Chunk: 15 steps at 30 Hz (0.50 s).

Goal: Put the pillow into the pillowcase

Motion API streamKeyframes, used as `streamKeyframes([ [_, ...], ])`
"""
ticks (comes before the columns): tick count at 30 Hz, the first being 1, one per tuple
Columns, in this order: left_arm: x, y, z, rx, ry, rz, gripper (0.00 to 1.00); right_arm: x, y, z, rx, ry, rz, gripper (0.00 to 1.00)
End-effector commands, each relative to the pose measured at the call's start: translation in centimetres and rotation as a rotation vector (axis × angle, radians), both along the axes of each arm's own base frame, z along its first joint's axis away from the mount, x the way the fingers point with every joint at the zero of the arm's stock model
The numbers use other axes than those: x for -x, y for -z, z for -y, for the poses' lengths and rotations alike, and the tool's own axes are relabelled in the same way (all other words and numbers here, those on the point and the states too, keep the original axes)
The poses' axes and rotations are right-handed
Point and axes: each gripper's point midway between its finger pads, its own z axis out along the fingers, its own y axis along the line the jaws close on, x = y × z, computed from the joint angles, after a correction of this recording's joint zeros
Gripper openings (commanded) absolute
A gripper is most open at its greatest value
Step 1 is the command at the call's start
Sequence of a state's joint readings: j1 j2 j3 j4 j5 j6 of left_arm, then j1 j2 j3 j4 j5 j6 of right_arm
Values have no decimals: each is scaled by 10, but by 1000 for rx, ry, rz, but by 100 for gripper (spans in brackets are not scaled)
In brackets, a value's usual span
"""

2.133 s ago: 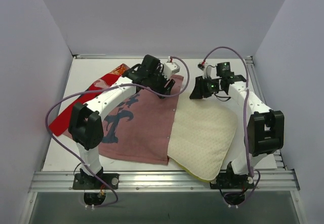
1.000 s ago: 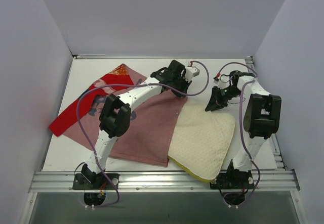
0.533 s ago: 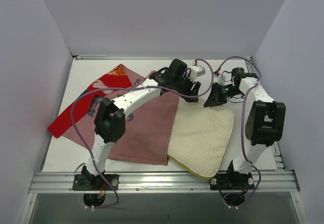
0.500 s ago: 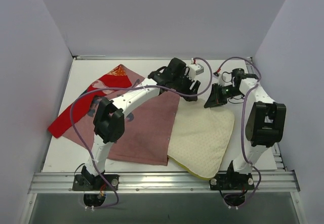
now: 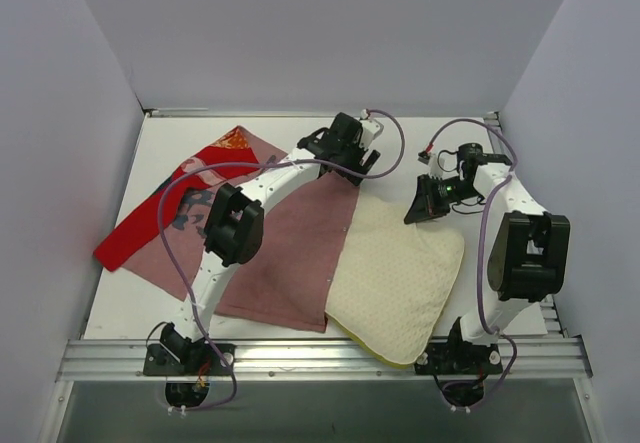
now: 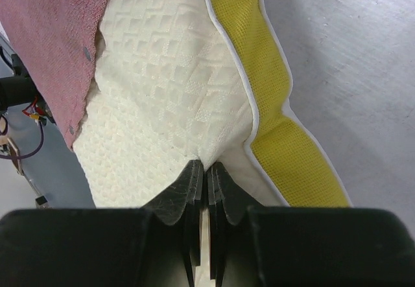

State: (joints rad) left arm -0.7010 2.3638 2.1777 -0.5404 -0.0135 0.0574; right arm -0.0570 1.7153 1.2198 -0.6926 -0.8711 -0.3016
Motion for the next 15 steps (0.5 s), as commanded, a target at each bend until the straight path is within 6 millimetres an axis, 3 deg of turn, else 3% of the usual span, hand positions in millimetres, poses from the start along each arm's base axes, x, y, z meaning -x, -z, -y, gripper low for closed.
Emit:
streamKeyframes([
  [1, 1, -9, 15, 48, 7, 11, 88, 18, -17, -10, -34, -35, 0, 0],
  [6, -2, 18, 15, -11, -14, 6, 91, 27, -16, -13, -38, -40, -6, 0],
  [8, -7, 40, 2, -96, -55, 10, 85, 31, -17, -12, -42, -36, -10, 0],
  [9, -7, 40, 2, -97, -56, 10, 81, 31, -17, -12, -42, -36, -8, 0],
  [12, -10, 51, -8, -140, -80, 6, 62, 33, -18, -12, -45, -33, -6, 0],
  [13, -11, 49, -9, -131, -76, 1, 43, 33, -19, -13, -48, -33, -3, 0],
  [15, -2, 32, 8, -26, -3, -43, 23, 32, -22, -13, -55, -35, 7, 0],
])
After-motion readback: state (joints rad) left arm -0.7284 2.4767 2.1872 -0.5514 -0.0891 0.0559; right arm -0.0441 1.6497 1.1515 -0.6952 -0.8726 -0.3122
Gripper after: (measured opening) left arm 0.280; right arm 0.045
